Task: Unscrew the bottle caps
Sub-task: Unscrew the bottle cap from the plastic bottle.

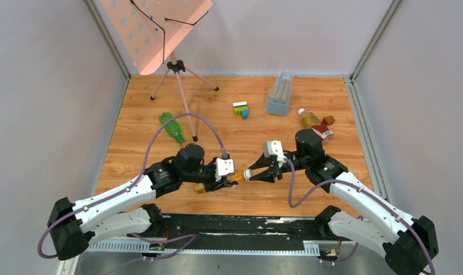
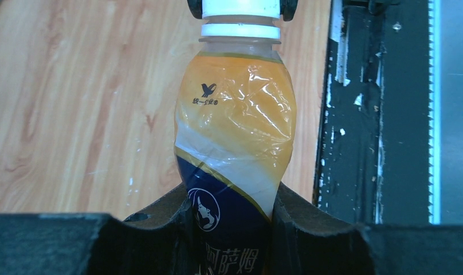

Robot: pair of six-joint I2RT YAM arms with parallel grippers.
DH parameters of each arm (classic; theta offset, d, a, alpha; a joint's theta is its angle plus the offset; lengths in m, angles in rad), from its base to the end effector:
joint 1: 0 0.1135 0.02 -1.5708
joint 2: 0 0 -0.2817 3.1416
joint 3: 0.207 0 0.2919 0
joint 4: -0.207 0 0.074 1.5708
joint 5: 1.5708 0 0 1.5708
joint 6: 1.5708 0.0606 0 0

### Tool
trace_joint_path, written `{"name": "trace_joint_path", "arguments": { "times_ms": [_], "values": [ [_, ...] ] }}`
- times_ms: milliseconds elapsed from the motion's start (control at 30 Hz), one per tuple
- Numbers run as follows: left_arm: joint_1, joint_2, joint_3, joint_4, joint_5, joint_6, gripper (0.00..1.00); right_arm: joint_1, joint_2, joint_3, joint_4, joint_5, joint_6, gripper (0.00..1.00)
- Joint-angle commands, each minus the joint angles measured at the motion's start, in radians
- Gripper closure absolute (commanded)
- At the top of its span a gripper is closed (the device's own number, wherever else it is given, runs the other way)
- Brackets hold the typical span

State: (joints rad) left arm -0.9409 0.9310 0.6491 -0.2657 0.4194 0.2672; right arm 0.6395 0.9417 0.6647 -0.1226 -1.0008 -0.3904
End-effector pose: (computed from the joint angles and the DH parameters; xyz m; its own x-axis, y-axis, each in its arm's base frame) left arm 0.1293 -0.2193 0.2503 -0.0469 0.4737 -0.8795 0.9904 0.1368 0.0209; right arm 0.1651 0.1864 0.2793 0.0707 -0.2033 -0.9766 -0.9921 -0.1160 -0.0477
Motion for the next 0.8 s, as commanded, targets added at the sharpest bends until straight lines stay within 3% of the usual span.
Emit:
{"name": "trace_joint_path", "arguments": {
  "times_ms": [0, 133, 267, 300, 633, 767],
  "values": [
    [-0.015, 0.018, 0.07, 0.015, 0.201, 0.018, 0.97, 0.009, -0.043, -0.013, -0.045, 0.013, -0.4, 1.0],
    [-0.013, 0.017, 0.073, 0.008, 0.215, 0.033, 0.97, 0.009, -0.067, -0.028, -0.035, 0.028, -0.448, 0.95],
    [-0.014, 0.018, 0.074, -0.001, 0.193, 0.035, 0.96, 0.009, -0.082, -0.034, -0.015, 0.024, -0.356, 0.59],
    [-0.014, 0.017, 0.076, -0.008, 0.18, 0.034, 0.96, 0.009, -0.085, -0.034, -0.015, 0.025, -0.336, 0.55],
    [-0.014, -0.034, 0.037, 0.055, -0.019, 0.003, 0.95, 0.009, -0.187, -0.05, 0.047, 0.095, -0.049, 0.39],
    [-0.014, -0.046, 0.02, 0.081, -0.097, -0.013, 0.96, 0.009, -0.233, -0.081, 0.152, 0.158, 0.077, 0.34]
  ]
}}
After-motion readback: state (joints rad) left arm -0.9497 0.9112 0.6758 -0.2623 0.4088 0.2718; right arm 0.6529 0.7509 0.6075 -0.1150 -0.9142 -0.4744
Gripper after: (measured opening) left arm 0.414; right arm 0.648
